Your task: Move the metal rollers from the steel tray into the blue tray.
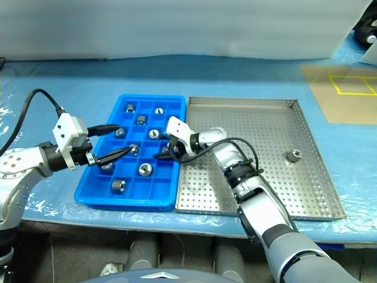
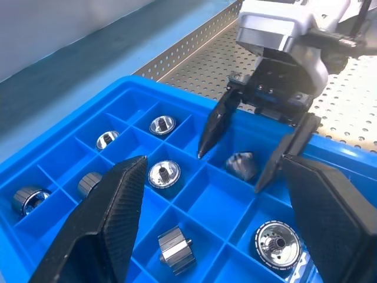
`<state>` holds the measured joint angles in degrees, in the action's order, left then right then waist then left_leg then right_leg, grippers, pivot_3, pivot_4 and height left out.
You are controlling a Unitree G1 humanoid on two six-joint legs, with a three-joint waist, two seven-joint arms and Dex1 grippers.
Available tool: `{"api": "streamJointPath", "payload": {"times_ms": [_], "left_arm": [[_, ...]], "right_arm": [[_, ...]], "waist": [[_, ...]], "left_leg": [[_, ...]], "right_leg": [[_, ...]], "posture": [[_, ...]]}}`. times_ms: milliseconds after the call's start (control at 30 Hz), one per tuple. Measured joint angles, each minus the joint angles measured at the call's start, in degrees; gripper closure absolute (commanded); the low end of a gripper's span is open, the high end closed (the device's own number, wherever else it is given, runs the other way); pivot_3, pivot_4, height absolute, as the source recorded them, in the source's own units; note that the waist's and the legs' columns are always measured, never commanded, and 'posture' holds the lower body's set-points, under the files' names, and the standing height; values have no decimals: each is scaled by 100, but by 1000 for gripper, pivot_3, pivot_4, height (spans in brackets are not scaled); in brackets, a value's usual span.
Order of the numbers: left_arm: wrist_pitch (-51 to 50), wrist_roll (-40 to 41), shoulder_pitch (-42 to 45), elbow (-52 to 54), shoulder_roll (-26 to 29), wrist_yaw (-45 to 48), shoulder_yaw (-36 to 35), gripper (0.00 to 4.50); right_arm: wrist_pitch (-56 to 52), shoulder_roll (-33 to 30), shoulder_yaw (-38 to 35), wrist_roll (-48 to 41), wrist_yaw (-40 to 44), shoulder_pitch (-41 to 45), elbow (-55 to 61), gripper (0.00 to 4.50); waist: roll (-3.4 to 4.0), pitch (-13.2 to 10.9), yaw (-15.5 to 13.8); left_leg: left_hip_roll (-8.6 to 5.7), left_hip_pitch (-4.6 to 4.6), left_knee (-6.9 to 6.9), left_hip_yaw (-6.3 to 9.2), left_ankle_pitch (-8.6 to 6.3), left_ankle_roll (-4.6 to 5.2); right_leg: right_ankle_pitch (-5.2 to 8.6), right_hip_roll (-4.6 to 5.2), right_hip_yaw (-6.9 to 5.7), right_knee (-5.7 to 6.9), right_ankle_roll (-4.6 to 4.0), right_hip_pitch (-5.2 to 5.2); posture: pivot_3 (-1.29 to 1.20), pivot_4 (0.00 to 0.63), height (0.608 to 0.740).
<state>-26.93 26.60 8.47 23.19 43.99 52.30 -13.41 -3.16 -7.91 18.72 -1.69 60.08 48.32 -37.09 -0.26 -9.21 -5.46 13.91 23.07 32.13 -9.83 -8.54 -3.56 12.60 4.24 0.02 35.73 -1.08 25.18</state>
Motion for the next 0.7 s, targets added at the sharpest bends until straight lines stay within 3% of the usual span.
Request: {"api": "streamJointPath", "payload": {"times_ms": [333, 533, 700], "left_arm": [[110, -2, 710, -464, -124, 258, 562, 673], [600, -222, 1873, -1557, -816, 728, 1499, 673], [1034, -420, 2698, -2327, -1606, 1209, 2199, 673]], "right_arm": [[-390, -469, -459, -187, -113, -68, 646, 1228], [-1010, -1230, -1030, -382, -424, -435, 1779, 1228], [-1342, -2099, -1660, -383, -905, -1104, 2032, 1228]], "waist": [[0, 0, 15], [-1, 1, 52], [-3, 1, 203]], "left_leg": [[-3, -3, 6, 1, 3, -5], [-13, -3, 14, 0, 3, -3], [-19, -4, 17, -5, 0, 5]], "right_leg": [[-1, -1, 4, 4, 2, -4], [-4, -2, 12, 1, 5, -13], [-6, -3, 23, -5, 9, -17]], "posture": [[-54, 150, 740], [-224, 150, 740], [-344, 150, 740]]}}
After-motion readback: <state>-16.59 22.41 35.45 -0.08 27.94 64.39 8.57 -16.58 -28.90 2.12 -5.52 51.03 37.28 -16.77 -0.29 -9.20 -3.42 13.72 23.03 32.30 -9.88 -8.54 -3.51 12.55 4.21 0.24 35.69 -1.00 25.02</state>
